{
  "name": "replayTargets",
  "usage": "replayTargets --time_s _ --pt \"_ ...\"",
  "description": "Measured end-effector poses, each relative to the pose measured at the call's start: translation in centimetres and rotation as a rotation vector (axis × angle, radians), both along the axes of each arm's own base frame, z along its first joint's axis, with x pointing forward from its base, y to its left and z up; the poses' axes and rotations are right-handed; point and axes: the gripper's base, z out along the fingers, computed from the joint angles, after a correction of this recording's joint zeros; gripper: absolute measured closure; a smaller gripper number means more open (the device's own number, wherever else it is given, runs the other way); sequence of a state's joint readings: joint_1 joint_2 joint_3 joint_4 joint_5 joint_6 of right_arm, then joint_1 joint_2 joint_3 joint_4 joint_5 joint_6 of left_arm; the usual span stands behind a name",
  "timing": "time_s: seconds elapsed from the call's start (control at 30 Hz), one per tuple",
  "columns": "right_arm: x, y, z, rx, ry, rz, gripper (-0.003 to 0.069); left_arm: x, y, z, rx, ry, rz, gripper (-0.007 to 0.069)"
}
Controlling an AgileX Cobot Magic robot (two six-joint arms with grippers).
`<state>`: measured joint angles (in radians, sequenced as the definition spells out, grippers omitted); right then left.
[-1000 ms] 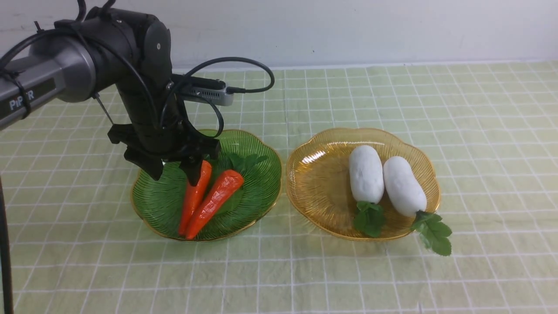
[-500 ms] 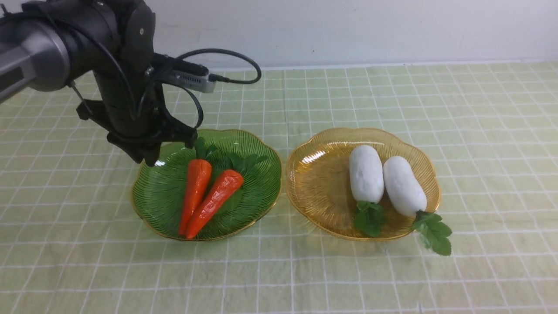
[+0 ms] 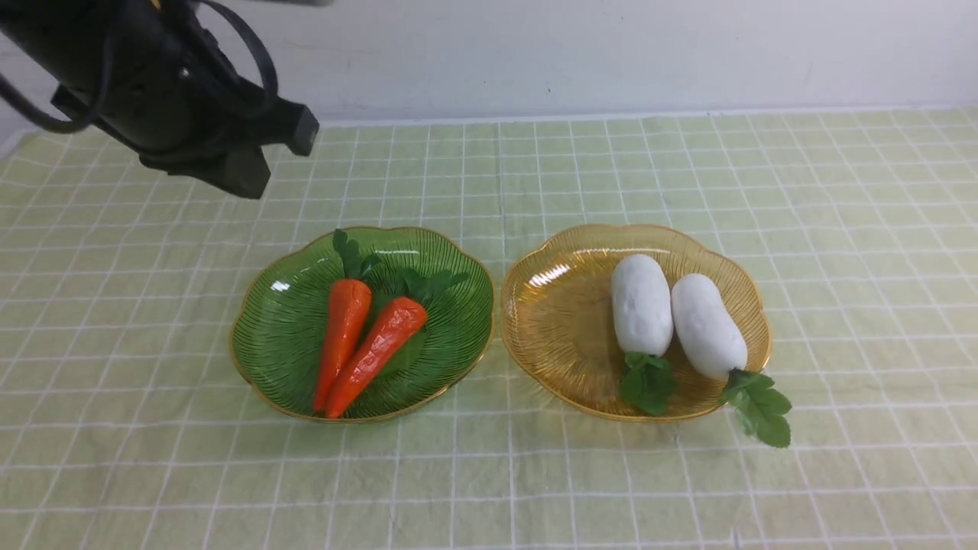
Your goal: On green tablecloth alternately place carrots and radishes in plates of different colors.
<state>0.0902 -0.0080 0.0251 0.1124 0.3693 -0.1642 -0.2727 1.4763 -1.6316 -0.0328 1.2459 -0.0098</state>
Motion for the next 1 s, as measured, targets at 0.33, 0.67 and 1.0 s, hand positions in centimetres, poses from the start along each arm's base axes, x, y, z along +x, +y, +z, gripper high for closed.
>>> replayTargets --time_s 0.33,0.67,1.0 --pt "0.0 -0.6 0.0 -0.001 0.000 -0.110 0.0613 -7.5 2.1 1.5 -0.020 -0.067 -0.004 0.0632" --pt "0.0 -0.6 0.0 0.000 0.001 -0.112 0.0613 -18.3 5.3 -3.1 -0.046 -0.258 0.009 0.0632" --pt "0.0 -0.6 0.0 0.000 0.001 -0.112 0.0613 -21.9 6.3 -10.8 -0.307 -0.857 0.060 0.0632"
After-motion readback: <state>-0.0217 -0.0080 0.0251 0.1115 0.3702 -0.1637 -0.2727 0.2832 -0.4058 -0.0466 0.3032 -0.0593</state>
